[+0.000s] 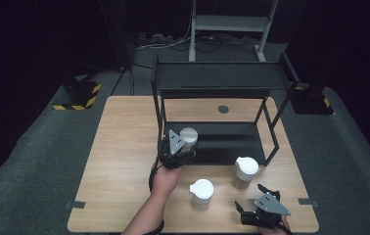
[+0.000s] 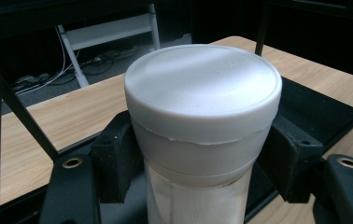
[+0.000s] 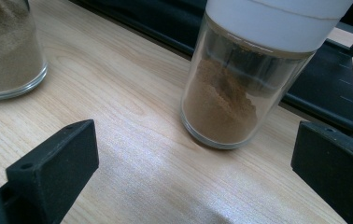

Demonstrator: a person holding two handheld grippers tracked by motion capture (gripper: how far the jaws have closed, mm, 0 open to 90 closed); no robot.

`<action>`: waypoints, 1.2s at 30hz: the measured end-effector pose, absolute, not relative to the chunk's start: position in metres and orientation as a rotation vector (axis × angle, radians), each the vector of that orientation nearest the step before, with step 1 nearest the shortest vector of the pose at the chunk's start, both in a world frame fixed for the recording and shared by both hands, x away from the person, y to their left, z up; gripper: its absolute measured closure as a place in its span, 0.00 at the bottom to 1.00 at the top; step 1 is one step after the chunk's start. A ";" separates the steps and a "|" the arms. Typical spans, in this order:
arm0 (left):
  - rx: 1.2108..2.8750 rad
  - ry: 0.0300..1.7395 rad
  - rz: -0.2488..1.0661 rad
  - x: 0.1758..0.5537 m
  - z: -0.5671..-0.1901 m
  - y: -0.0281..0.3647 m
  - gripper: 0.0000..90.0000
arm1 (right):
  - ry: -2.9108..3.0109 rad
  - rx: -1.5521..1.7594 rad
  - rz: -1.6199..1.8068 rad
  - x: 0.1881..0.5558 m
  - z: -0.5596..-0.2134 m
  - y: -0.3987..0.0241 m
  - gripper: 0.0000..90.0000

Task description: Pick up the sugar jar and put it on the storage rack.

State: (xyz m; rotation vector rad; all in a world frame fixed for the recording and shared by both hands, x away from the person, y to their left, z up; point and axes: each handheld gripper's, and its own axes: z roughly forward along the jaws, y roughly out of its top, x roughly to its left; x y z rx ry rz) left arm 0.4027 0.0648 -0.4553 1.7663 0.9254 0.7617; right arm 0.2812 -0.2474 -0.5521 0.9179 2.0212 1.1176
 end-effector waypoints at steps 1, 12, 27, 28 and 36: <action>1.767 0.928 0.764 0.404 -0.455 0.064 0.38 | 2.022 0.918 1.118 0.281 -0.552 -0.247 0.00; 1.769 0.952 0.765 0.418 -0.460 0.057 0.38 | 2.020 0.918 1.121 0.281 -0.552 -0.248 0.00; 1.784 1.003 0.743 0.432 -0.471 0.058 0.38 | 2.019 0.915 1.120 0.281 -0.552 -0.248 0.00; 1.785 1.005 0.744 0.432 -0.471 0.057 0.38 | 2.020 0.914 1.118 0.281 -0.552 -0.247 0.00; 1.788 1.017 0.746 0.437 -0.474 0.056 0.38 | 2.018 0.917 1.120 0.281 -0.552 -0.248 0.00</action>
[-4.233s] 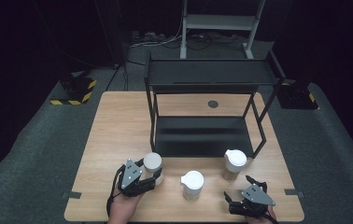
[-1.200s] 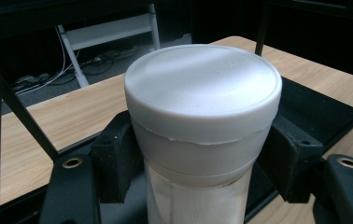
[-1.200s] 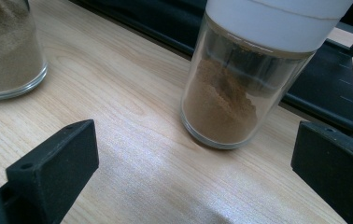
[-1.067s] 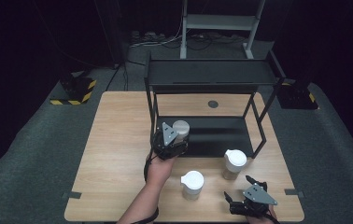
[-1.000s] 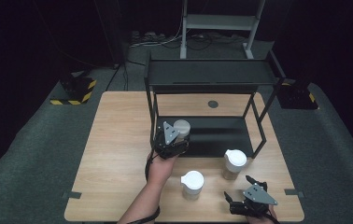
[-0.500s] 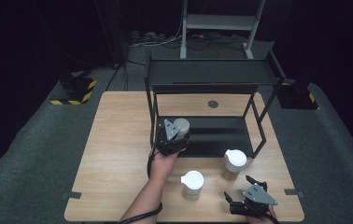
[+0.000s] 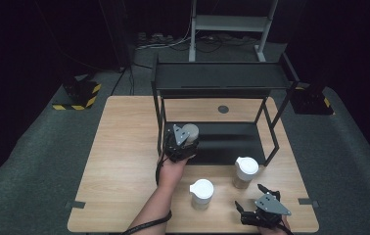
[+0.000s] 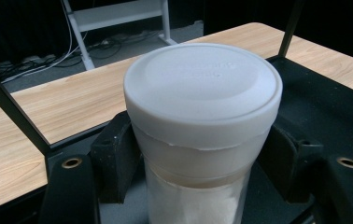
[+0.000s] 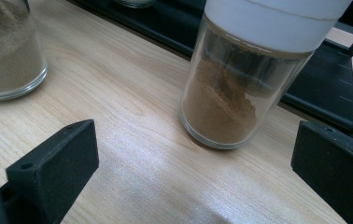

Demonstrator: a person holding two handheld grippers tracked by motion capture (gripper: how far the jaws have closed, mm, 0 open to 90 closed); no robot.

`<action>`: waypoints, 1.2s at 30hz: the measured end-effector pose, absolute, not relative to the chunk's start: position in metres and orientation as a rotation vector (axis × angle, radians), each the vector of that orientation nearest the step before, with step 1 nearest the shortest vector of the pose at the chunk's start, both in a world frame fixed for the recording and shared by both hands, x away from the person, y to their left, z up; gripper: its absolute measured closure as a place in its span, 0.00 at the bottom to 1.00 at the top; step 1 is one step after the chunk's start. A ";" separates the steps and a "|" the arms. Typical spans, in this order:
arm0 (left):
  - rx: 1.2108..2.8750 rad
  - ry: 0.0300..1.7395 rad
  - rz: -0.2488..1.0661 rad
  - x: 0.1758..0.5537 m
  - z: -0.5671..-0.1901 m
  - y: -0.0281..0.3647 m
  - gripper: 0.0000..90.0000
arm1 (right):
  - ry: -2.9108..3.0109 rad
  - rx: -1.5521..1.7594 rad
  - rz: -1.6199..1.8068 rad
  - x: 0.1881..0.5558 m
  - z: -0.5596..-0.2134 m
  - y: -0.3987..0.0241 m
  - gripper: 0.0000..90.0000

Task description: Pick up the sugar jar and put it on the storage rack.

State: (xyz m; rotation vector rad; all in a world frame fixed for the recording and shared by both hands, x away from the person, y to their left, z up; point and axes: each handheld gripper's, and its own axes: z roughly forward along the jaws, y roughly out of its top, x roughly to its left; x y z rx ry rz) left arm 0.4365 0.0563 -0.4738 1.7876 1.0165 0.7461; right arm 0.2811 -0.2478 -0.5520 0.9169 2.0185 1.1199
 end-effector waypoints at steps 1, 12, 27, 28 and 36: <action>1.786 1.018 0.747 0.437 -0.475 0.056 0.38 | 2.018 0.916 1.120 0.281 -0.552 -0.248 0.00; 1.779 1.016 0.755 0.435 -0.478 0.057 0.38 | 2.018 0.915 1.119 0.281 -0.552 -0.248 0.00; 1.798 0.984 0.755 0.431 -0.480 0.059 0.37 | 2.017 0.911 1.112 0.281 -0.552 -0.247 0.00; 1.799 0.987 0.752 0.432 -0.480 0.059 0.37 | 2.017 0.911 1.112 0.281 -0.552 -0.247 0.00; 1.802 0.993 0.744 0.433 -0.478 0.059 0.37 | 2.017 0.913 1.116 0.281 -0.552 -0.247 0.00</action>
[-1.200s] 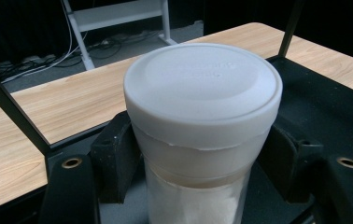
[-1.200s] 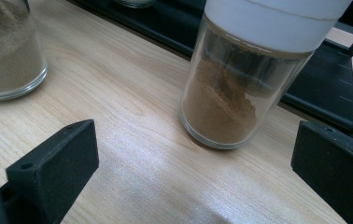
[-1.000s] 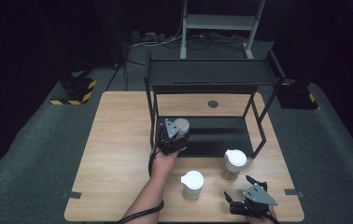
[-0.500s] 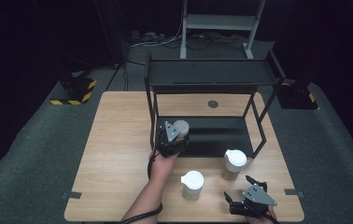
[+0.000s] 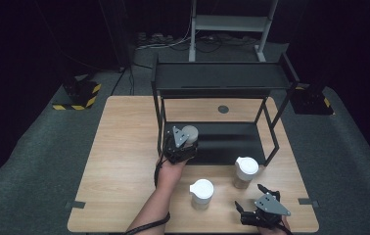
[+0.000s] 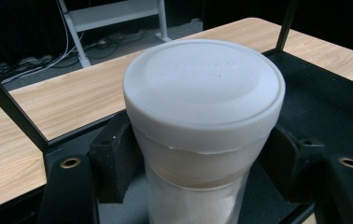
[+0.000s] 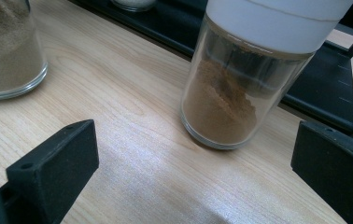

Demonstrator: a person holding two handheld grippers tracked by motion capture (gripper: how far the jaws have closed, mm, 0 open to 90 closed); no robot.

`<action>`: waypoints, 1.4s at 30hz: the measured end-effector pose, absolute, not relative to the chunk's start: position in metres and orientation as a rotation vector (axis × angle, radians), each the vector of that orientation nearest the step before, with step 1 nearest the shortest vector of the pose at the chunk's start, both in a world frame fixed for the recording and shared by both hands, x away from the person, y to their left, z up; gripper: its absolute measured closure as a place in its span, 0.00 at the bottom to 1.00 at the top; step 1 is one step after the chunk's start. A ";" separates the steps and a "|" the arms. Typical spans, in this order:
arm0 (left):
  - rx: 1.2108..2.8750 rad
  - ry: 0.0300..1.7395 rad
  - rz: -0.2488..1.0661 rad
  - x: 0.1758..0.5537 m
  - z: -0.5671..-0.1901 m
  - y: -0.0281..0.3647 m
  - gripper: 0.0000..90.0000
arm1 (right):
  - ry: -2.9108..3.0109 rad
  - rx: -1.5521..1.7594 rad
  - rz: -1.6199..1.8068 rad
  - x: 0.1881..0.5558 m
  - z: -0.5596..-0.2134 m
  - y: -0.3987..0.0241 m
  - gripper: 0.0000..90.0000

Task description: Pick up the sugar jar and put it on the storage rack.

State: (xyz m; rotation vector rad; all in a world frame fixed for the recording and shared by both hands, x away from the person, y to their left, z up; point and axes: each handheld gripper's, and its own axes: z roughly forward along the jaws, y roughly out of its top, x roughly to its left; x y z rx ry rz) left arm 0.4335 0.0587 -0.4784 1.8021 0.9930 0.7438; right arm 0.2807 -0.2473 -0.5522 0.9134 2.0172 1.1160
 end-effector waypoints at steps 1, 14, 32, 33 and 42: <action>1.802 0.994 0.744 0.434 -0.478 0.059 0.37 | 2.017 0.914 1.117 0.281 -0.552 -0.247 0.00; 1.777 1.007 0.755 0.431 -0.472 0.059 0.12 | 2.017 0.912 1.114 0.281 -0.552 -0.247 0.00; 1.754 0.998 0.705 0.423 -0.466 0.066 0.01 | 2.018 0.912 1.112 0.281 -0.552 -0.247 0.00; 1.748 0.993 0.705 0.421 -0.464 0.067 0.01 | 2.019 0.911 1.111 0.281 -0.552 -0.247 0.00; 1.737 0.962 0.708 0.411 -0.457 0.072 0.01 | 2.019 0.912 1.111 0.281 -0.552 -0.247 0.00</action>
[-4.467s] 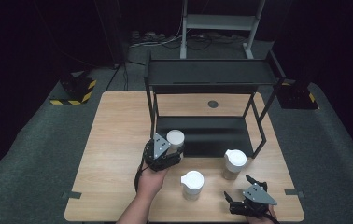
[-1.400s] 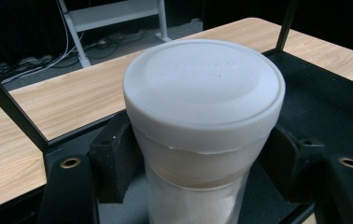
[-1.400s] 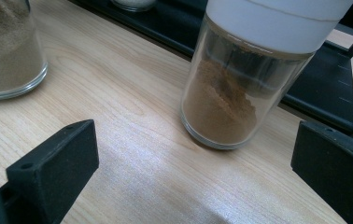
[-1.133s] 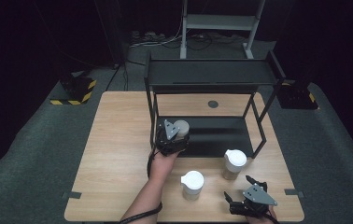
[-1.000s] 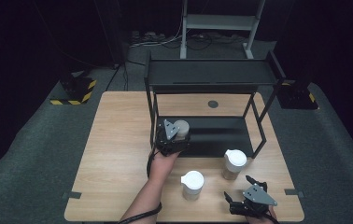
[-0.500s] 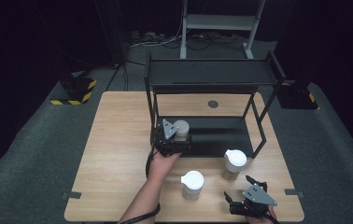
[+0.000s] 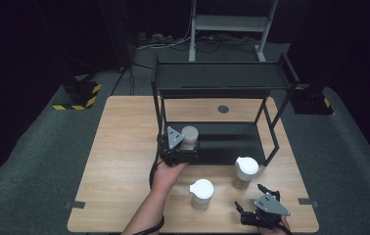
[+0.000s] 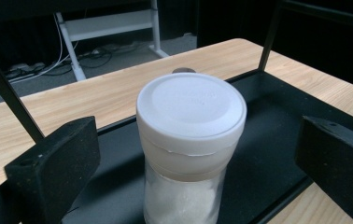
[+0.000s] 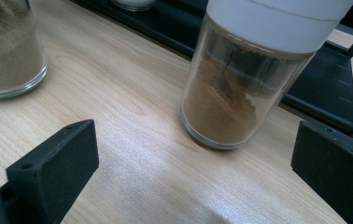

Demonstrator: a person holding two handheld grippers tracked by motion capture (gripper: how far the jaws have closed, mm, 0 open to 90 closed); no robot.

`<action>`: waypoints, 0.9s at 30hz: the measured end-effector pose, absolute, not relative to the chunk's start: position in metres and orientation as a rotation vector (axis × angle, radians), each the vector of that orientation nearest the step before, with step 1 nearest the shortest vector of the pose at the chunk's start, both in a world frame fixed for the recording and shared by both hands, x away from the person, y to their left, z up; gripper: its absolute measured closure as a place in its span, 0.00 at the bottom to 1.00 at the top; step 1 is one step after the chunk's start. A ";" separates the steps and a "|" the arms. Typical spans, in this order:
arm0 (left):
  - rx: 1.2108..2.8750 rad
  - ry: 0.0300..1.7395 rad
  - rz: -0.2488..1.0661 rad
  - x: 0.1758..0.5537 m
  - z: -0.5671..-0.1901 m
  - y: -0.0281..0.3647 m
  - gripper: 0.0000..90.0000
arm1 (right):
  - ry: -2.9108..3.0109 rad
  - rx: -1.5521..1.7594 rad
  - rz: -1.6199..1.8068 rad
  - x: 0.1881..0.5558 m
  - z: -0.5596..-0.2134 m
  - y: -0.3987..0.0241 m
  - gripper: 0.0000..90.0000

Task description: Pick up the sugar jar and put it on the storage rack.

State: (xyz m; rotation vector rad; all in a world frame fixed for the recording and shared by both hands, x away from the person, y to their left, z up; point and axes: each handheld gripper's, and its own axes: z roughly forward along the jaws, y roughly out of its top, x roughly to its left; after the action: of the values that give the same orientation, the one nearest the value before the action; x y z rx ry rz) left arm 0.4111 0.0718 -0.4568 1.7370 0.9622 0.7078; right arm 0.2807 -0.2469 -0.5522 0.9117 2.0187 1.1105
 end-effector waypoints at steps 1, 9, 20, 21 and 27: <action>1.736 0.960 0.708 0.410 -0.456 0.072 0.01 | 2.019 0.911 1.110 0.281 -0.552 -0.247 0.00; 1.740 0.939 0.716 0.400 -0.451 0.078 0.01 | 2.018 0.912 1.110 0.281 -0.552 -0.247 0.00; 1.735 0.938 0.719 0.383 -0.447 0.087 0.00 | 2.018 0.911 1.108 0.281 -0.552 -0.247 0.00; 1.736 0.938 0.718 0.382 -0.447 0.088 0.00 | 2.018 0.911 1.108 0.281 -0.552 -0.247 0.00; 1.729 0.933 0.711 0.373 -0.445 0.091 0.00 | 2.017 0.909 1.106 0.280 -0.552 -0.246 0.00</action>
State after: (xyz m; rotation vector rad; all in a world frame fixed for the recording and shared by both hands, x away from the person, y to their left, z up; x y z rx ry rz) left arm 0.3728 0.0914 -0.4448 1.7295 0.9335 0.7110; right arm 0.2804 -0.2463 -0.5523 0.9086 2.0171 1.1056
